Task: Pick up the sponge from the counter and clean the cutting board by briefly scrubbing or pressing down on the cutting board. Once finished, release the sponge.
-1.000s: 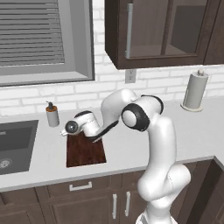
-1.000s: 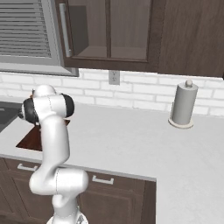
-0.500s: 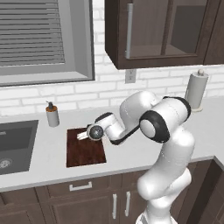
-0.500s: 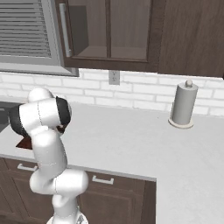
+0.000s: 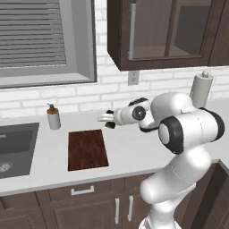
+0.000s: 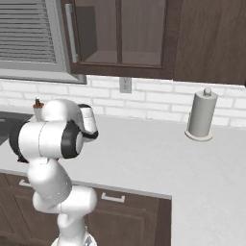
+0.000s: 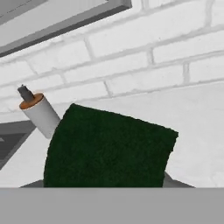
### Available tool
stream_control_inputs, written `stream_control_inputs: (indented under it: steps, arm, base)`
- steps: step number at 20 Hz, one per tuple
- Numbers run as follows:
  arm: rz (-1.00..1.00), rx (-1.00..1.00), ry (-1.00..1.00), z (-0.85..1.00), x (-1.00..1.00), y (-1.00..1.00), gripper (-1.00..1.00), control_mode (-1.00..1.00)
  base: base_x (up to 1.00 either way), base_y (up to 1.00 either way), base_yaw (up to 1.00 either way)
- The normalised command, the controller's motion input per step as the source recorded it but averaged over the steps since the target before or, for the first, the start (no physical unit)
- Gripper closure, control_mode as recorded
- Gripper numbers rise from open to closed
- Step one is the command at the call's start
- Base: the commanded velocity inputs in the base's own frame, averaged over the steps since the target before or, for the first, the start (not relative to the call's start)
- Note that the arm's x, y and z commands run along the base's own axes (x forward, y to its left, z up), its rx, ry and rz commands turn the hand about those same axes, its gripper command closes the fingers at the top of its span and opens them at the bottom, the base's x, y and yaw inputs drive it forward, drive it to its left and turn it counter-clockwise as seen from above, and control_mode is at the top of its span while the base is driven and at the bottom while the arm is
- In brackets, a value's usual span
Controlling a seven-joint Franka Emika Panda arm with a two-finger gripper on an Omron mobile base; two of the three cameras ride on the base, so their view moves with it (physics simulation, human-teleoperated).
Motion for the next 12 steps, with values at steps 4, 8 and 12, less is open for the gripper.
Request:
stream_control_inputs:
  steps: [4,8,12]
  arm:
    - [0.13,0.45,0.21,-0.01,-0.04,-0.79,1.00,-1.00]
    - [0.27,0.07,0.29,-0.41,-0.05,-0.65,1.00,-1.00]
    - [0.35,-0.11,0.41,-0.12,0.15,-0.41,1.00,-1.00]
  base:
    - [0.00,0.00,0.00]
    - [0.00,0.00,0.00]
    - [0.00,0.00,0.00]
